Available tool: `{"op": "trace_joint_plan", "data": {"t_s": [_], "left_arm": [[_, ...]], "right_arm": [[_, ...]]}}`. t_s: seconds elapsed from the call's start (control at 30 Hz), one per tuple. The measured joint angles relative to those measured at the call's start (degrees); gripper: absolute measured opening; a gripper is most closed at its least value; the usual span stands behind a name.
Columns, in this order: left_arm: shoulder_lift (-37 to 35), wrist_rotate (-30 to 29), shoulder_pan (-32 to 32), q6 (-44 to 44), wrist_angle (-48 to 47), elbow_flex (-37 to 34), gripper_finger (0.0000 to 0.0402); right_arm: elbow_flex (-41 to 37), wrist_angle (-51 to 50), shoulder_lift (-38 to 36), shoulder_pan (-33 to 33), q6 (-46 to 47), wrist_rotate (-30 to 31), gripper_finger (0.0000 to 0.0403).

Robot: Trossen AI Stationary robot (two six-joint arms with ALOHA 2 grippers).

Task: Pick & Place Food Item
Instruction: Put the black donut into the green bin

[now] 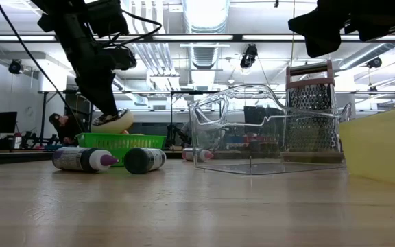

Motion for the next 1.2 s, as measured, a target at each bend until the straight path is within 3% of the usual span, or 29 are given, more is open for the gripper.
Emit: {"op": "trace_joint_plan", "data": {"t_s": [0.37,0.5,0.67,1.2], "left_arm": [[-0.14,-0.83,0.02,0.23,-0.06,0.02,0.0257],[-0.35,-3.62,0.04,0.67,-0.08,0.02,0.0257],[-0.8,-1.68,0.02,1.33,-0.04,0.02,0.0257],[-7.86,-4.75,0.04,1.32,0.02,0.02,0.0257]], "right_arm": [[0.0,-0.03,0.0,0.0,0.02,-0.06,0.0215],[0.0,-0.07,0.0,0.0,0.02,-0.13,0.0215],[-0.02,-0.37,0.0,0.0,0.18,-0.13,0.0215],[-0.02,-0.43,0.0,0.0,0.24,-0.13,0.0214]]}}
